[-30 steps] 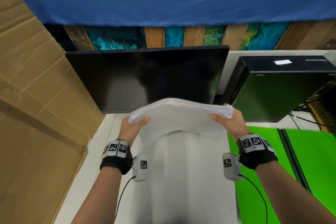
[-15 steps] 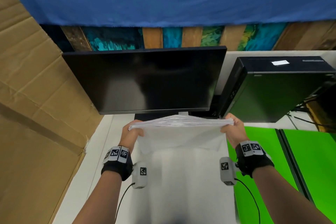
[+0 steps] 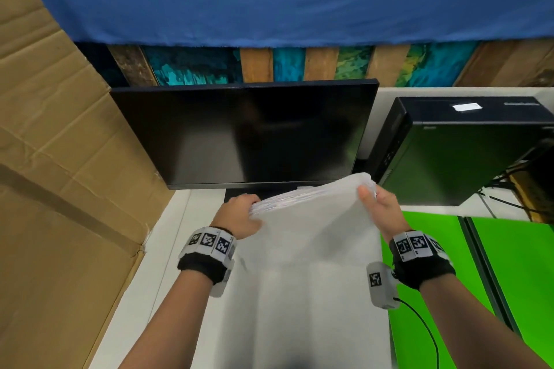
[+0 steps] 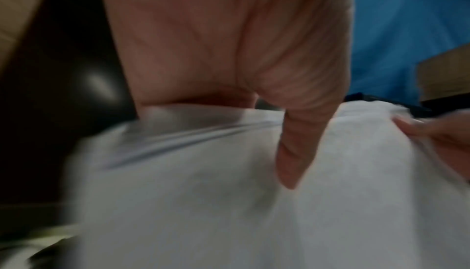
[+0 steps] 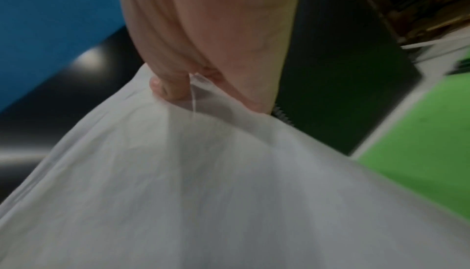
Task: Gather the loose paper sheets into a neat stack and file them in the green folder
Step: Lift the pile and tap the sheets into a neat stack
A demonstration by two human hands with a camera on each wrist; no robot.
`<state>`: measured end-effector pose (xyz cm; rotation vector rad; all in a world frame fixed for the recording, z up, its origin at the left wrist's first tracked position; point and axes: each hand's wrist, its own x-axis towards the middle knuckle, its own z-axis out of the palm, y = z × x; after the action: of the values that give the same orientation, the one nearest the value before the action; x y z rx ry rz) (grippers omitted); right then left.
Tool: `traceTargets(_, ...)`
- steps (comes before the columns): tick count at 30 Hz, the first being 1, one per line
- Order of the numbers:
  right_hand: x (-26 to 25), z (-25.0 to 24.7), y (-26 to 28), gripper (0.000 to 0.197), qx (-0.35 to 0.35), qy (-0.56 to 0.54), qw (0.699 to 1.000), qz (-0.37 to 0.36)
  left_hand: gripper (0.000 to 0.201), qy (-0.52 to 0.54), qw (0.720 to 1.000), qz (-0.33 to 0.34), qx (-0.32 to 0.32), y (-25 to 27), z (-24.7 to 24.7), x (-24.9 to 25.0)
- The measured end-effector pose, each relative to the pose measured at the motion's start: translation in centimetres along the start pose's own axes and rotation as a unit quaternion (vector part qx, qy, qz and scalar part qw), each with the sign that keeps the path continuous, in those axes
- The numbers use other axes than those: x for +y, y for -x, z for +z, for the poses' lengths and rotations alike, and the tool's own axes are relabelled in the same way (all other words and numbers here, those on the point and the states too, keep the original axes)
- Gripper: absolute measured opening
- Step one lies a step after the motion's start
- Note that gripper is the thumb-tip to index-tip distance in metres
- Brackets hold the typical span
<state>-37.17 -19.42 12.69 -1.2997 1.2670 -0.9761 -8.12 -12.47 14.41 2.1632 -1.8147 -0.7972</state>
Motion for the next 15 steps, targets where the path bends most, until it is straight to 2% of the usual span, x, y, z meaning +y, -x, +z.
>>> traceTargets(3,-3.7,1.5,0.4,0.025,-0.038,0.042,0.996,-0.075,0.034,-0.013,0.998,0.053,-0.034,0.0,0.0,3.5)
traceTargets(7,-7.4,2.0,0.7,0.021,-0.039,0.103,0.974,-0.197,0.033,-0.018,0.996,0.087,-0.005,-0.3,-0.1,5.8)
traceTargets(8,-8.1,1.8,0.7,0.018,-0.043,0.123,0.965,-0.229,0.038,-0.017,0.996,0.087,0.001,-0.3,-0.2,5.9)
traceTargets(11,-9.4,1.6,0.9,0.037,-0.076,0.21,0.924,-0.311,0.046,0.017,0.996,0.087,0.002,-0.2,-0.5,6.1)
traceTargets(13,-9.9,1.7,0.9,0.036,-0.083,0.263,0.893,-0.357,0.046,0.073,0.994,0.076,-0.004,-0.1,-0.8,6.0)
traceTargets(15,-10.2,1.6,0.6,0.032,-0.069,0.268,0.886,-0.372,0.039,0.128,0.989,0.077,-0.014,0.0,-1.2,5.8)
